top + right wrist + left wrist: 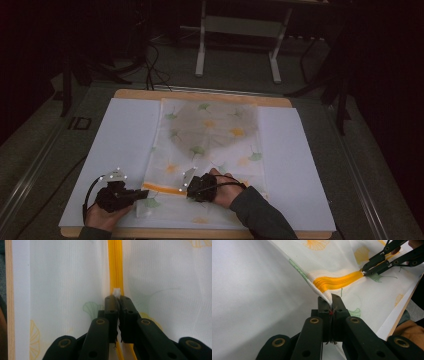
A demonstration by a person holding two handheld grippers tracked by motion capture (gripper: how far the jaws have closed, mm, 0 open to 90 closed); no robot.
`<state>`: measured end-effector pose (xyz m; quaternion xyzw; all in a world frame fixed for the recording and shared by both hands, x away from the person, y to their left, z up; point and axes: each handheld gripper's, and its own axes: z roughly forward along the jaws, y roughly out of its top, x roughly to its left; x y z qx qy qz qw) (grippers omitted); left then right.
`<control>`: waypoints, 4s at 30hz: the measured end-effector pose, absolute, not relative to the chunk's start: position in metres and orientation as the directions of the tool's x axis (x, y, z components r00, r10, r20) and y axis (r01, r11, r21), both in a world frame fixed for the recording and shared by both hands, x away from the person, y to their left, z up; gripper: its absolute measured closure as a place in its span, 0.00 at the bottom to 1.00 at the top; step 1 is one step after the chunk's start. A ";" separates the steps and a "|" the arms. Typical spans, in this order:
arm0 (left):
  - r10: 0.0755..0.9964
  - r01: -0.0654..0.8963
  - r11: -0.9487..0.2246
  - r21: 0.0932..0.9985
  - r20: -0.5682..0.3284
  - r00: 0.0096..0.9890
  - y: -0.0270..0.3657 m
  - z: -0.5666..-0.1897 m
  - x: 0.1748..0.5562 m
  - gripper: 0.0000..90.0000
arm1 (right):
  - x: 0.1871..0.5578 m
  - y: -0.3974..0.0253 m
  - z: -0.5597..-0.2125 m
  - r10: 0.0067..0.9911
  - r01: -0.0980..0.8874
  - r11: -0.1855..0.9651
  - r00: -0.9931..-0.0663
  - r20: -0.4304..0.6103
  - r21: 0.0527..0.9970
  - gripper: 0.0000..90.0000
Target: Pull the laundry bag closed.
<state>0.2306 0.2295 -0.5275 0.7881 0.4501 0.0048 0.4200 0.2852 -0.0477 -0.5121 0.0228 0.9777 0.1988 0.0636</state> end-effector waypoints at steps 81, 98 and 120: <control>0.710 0.707 -0.237 0.666 -0.379 0.594 0.233 -0.527 0.230 0.98 | 0.284 -0.088 -0.510 0.064 0.002 0.938 -0.984 -0.169 0.348 1.00; 0.715 0.710 -0.231 0.666 -0.379 0.588 0.234 -0.527 0.229 0.98 | 0.283 -0.114 -0.509 0.098 0.029 0.943 -0.976 -0.196 0.331 1.00; 0.717 0.712 -0.228 0.664 -0.380 0.585 0.235 -0.527 0.229 0.98 | 0.284 -0.145 -0.509 0.144 0.072 0.941 -0.969 -0.198 0.331 1.00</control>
